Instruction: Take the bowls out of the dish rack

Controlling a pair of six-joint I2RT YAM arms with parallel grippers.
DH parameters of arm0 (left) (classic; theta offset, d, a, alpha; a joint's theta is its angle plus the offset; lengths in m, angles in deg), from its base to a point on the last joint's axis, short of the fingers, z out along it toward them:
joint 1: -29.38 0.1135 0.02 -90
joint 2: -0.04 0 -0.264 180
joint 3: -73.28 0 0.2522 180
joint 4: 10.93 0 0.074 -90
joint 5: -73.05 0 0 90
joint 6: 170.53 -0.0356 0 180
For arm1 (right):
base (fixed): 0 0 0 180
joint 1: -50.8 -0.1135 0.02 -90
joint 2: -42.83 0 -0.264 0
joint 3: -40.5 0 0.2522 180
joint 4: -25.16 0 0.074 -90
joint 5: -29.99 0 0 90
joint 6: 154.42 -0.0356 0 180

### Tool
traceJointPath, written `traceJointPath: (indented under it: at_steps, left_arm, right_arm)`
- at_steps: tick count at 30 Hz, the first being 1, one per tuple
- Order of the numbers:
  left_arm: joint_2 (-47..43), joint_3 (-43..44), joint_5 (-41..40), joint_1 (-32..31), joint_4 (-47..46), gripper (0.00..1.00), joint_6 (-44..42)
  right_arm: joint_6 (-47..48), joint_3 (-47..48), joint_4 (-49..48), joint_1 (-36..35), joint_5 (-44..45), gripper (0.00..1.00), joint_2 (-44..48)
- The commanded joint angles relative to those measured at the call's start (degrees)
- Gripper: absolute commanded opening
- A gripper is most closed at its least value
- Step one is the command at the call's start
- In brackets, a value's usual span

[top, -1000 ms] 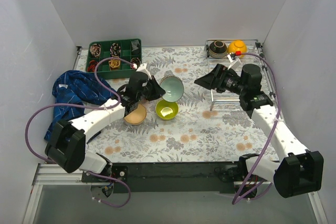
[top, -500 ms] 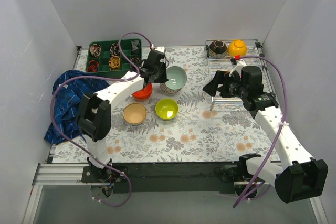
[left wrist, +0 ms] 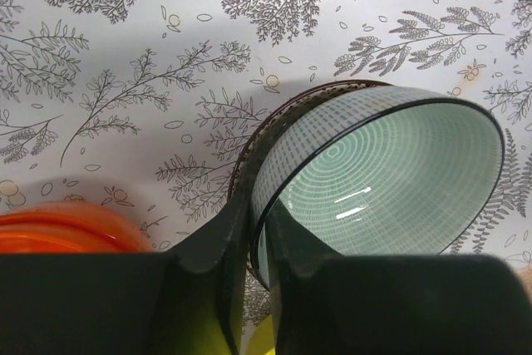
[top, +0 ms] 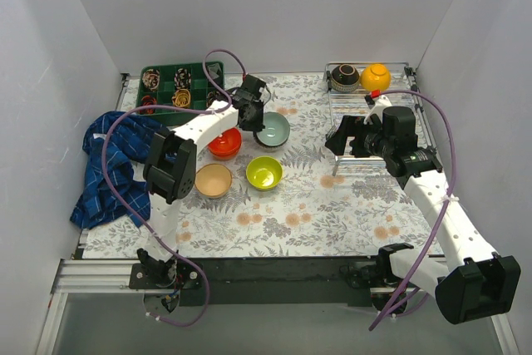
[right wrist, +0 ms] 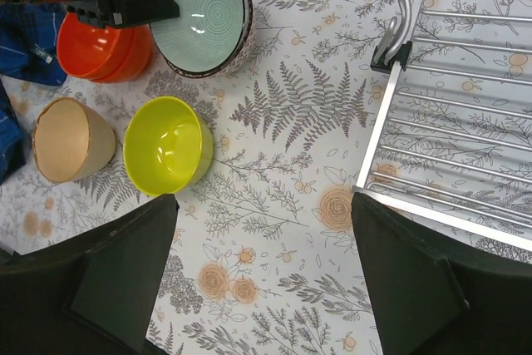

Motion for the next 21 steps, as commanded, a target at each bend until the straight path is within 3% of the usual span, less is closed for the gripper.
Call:
traceJointPath:
  at_steps: [1,2,3,9,11,13,21]
  left_arm:
    - [-1.9,2.8,2.1,0.4,1.4,0.20,-0.4]
    - [-1.9,2.8,2.5,0.4,1.6,0.25,-0.4]
    - [-2.1,2.9,2.5,0.4,1.8,0.36,-0.4]
    - [-4.4,3.3,3.4,0.6,3.2,0.56,-0.2]
    - [-5.4,3.4,3.9,0.7,3.8,0.57,0.8]
    - [-6.0,3.2,4.0,0.9,4.1,0.64,1.4]
    - [-11.9,1.6,6.2,1.7,3.3,0.70,4.7]
  right_arm:
    - [1.5,2.0,-0.2,0.3,1.3,0.93,0.9]
    - [1.5,2.1,-0.3,0.2,1.3,0.93,0.6]
    - [1.5,2.2,-0.3,0.2,1.3,0.93,0.4]
    - [2.2,3.4,-0.2,0.2,1.9,0.93,-0.6]
    - [2.6,3.7,-0.2,0.3,2.5,0.93,-1.0]
    - [3.0,4.1,-0.1,0.2,2.8,0.93,-1.3]
    - [5.1,7.0,1.8,0.3,6.7,0.94,-3.2]
